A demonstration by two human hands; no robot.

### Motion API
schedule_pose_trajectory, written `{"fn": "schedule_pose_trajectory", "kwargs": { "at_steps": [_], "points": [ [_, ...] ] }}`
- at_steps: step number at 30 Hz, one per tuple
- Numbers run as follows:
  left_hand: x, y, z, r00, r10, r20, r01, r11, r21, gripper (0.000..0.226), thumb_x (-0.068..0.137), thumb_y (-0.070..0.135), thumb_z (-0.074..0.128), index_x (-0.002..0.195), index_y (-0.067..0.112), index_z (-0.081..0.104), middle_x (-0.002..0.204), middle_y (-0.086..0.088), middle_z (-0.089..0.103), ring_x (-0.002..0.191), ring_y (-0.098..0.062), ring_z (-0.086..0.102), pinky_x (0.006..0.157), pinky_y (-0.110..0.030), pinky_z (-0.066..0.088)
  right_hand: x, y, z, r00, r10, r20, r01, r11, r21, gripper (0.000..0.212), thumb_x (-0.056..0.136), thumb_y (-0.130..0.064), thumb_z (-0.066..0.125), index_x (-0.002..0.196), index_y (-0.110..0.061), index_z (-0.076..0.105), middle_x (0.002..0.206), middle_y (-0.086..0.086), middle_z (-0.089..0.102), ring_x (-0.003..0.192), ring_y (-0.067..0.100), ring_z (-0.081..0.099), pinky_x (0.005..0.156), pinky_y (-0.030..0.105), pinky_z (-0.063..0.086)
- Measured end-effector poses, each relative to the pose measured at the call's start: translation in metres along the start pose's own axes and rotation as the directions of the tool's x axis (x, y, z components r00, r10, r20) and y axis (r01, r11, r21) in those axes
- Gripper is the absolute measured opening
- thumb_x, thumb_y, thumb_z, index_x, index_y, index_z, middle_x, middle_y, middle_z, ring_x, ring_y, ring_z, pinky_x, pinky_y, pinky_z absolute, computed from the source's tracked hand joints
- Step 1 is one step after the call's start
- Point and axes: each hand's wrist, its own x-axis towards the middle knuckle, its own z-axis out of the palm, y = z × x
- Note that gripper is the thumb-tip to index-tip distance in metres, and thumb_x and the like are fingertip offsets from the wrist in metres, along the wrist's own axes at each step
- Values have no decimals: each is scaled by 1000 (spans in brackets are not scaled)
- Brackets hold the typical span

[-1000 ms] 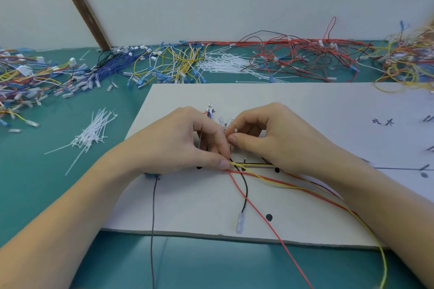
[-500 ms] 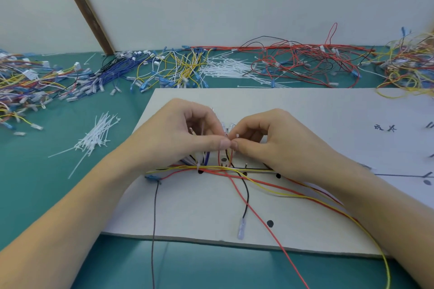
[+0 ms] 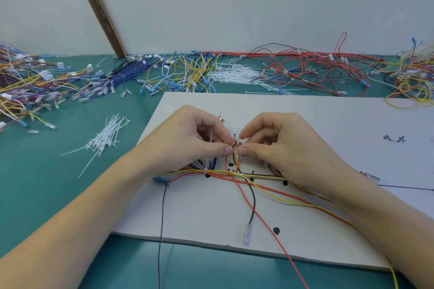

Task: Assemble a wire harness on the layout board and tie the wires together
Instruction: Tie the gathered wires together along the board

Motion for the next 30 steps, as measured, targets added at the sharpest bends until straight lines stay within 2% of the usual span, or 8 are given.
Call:
{"fn": "schedule_pose_trajectory", "kwargs": {
  "at_steps": [2,5,10,13,17,23,27,30],
  "points": [
    [0,0,0,1000,6,-6,-6,1000,0,8,82,23,87,83,27,81,72,-2,75,60,-10,59,60,-24,49,0,0,0,1000,10,3,-10,1000,24,11,83,-16,86,85,-18,75,68,-3,76,52,7,62,49,16,46],
    [-1,0,2,1000,17,-15,-17,1000,-7,8,82,22,87,82,26,80,71,-1,75,60,-9,58,59,-23,48,0,2,0,999,29,19,-30,998,57,6,90,-11,78,88,-16,79,59,-9,70,44,2,56,42,16,40],
    [0,0,2,999,29,-16,-29,1000,-6,8,82,24,87,82,27,80,71,-2,74,62,-12,59,58,-26,47,-1,0,0,1000,-1,28,2,1000,-16,9,93,-18,76,91,-24,82,56,-13,64,42,2,45,43,11,34],
    [0,0,3,999,36,-12,-37,999,-5,8,83,23,87,83,28,80,72,-2,75,62,-11,59,58,-26,47,-1,-2,0,999,3,35,-4,1000,23,9,90,-14,79,91,-22,81,66,-10,74,49,3,55,49,15,44],
    [0,0,4,999,31,-13,-32,999,-24,8,83,20,87,84,26,81,74,-2,77,63,-11,62,60,-26,49,-1,-2,0,999,7,34,-8,999,49,7,88,-13,81,89,-20,78,77,1,78,60,17,68,62,36,57],
    [0,0,4,1000,17,-14,-18,999,-32,8,82,20,87,84,24,81,75,-3,77,65,-15,62,58,-35,49,-1,-1,0,999,-5,44,3,999,42,6,88,-14,81,87,-20,79,77,0,78,59,10,66,60,33,56],
    [1,0,4,1000,22,-18,-22,1000,-13,8,81,20,88,83,26,82,72,-1,76,62,-12,59,59,-28,46,0,0,0,999,-10,43,8,999,53,7,87,-15,81,84,-21,80,73,-2,78,56,7,64,55,22,51],
    [1,0,5,999,35,-32,-35,999,-4,9,81,18,88,81,26,83,69,3,75,56,-5,55,55,-19,43,0,1,0,999,-3,40,1,999,49,6,86,-20,83,83,-25,81,72,-1,77,57,8,62,56,27,50]
  ]
}}
